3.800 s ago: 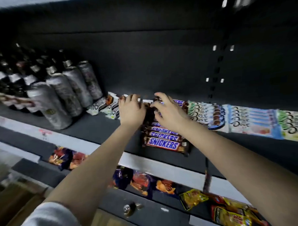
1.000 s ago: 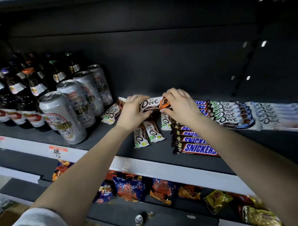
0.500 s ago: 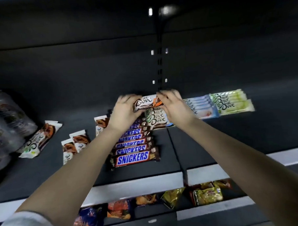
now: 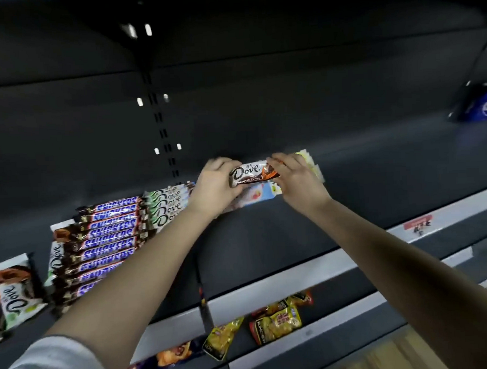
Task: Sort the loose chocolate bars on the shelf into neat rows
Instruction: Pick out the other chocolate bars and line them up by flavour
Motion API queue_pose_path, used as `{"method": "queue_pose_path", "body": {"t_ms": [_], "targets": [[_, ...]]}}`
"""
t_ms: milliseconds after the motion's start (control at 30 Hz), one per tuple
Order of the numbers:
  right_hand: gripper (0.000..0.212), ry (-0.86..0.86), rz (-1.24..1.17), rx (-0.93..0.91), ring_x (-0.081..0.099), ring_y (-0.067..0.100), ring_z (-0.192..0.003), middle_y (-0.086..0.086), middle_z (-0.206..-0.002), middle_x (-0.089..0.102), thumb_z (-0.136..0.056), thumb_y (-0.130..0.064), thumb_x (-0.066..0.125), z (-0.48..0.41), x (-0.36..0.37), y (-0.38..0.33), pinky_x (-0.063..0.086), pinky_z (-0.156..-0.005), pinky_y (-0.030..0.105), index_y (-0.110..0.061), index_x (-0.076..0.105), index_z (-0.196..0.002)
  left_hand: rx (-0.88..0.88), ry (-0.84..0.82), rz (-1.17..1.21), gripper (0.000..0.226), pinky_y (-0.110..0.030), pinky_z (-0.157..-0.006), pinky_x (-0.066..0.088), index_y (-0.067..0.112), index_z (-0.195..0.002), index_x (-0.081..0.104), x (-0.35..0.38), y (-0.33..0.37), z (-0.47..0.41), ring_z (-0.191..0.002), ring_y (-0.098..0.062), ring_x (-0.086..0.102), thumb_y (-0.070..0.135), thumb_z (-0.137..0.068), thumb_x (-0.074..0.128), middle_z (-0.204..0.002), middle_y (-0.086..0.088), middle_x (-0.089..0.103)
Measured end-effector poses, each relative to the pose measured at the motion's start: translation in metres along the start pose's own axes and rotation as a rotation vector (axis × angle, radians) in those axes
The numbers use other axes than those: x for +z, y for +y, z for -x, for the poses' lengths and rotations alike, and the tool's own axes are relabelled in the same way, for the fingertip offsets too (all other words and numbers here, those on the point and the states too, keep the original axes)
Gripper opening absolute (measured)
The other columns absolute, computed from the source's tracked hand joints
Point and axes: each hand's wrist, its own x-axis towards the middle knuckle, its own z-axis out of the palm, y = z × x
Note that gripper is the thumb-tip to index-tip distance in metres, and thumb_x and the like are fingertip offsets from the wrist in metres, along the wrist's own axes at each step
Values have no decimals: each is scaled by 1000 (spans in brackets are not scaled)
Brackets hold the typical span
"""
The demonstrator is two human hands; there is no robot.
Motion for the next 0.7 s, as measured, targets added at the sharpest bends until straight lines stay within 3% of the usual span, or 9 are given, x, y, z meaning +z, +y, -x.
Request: {"method": "queue_pose_path", "body": {"t_ms": [133,233,467,700], "targets": [[45,6,52,35,46,30,-114,8,-130,53,-85,-3,58,21,-13,41,47,-95,39,-8,51,-129,26,2,53,46,-32,-98,40,8,-114,63,33,35,-11,-106,-24,54,21,-71,76,-111,-6,59],[43,35,46,45,51,34,-105,12,-124,57,-81,0,62,39,-23,66,51,-87,40,-5,55,-123,31,-30,83,47,-29,-100,38,7,-116,62,56,60,-15,-109,-24,51,17,-72,75,-114,-7,58],[43,-11,3,210,45,32,-116,10,-129,53,-85,-1,59,84,-38,118,49,-91,41,-8,52,-128,87,-117,142,43,-33,-99,38,9,-113,64,110,110,-25,-107,-28,54,17,-72,74,-109,-10,59],[40,-93,12,282,42,30,-120,9,-132,49,-88,-9,53,109,-53,151,43,-97,39,-11,51,-129,117,-275,165,48,-23,-99,29,10,-123,57,147,138,-29,-117,-22,44,25,-80,71,-120,-6,53]]}}
